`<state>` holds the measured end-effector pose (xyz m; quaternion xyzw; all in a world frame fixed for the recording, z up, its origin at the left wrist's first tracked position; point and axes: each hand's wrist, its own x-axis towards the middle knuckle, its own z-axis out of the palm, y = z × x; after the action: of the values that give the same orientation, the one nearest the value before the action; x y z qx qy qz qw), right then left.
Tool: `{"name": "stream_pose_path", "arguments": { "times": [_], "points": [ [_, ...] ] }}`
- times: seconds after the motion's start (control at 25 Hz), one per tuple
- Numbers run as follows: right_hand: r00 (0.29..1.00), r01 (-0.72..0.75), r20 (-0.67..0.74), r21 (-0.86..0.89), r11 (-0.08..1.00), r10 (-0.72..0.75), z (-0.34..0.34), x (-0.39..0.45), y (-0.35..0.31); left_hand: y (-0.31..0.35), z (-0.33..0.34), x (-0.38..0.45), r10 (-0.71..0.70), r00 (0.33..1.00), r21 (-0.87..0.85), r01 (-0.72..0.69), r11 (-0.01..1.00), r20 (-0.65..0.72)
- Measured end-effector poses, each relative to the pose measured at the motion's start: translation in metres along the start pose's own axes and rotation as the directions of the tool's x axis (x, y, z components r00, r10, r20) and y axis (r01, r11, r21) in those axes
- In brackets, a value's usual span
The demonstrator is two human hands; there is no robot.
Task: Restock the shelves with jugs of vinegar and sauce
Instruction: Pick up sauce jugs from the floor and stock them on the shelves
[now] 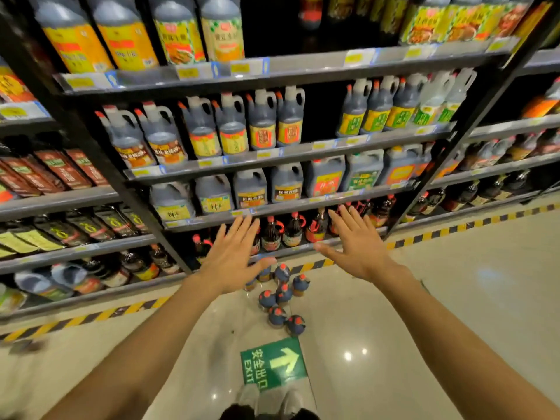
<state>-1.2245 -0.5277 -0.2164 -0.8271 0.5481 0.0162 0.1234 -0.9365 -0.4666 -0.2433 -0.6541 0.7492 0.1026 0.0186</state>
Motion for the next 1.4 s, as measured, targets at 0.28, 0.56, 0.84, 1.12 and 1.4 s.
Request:
{"name": "stream_pose_path", "arguments": {
  "times": [0.28, 0.56, 0.84, 1.12, 1.4],
  "points": [
    [0.993, -0.047, 0.107, 0.059, 0.997, 0.040, 0.172, -0.001, 0.041, -0.007, 0.153, 0.031, 0.080, 0.991, -0.063, -0.074, 0.995, 0.103],
    [0.968, -0.138, 0.222, 0.090, 0.986, 0.115, 0.409, 0.019, 0.077, -0.035, 0.383, 0.067, 0.229, 0.970, -0.135, -0.218, 0.967, 0.078],
    [0.973, -0.131, 0.206, 0.152, 0.980, 0.098, 0.611, 0.053, 0.101, -0.065, 0.587, 0.118, 0.259, 0.966, -0.196, -0.249, 0.948, 0.023],
    [0.996, -0.088, 0.051, 0.369, 0.925, 0.075, 0.731, 0.072, 0.121, -0.071, 0.699, 0.157, 0.305, 0.949, -0.292, -0.313, 0.904, -0.075],
    [0.974, -0.007, -0.169, 0.644, 0.765, 0.151, 0.752, 0.084, 0.116, -0.076, 0.714, 0.167, 0.278, 0.938, -0.349, -0.336, 0.875, -0.205]
  ]
}}
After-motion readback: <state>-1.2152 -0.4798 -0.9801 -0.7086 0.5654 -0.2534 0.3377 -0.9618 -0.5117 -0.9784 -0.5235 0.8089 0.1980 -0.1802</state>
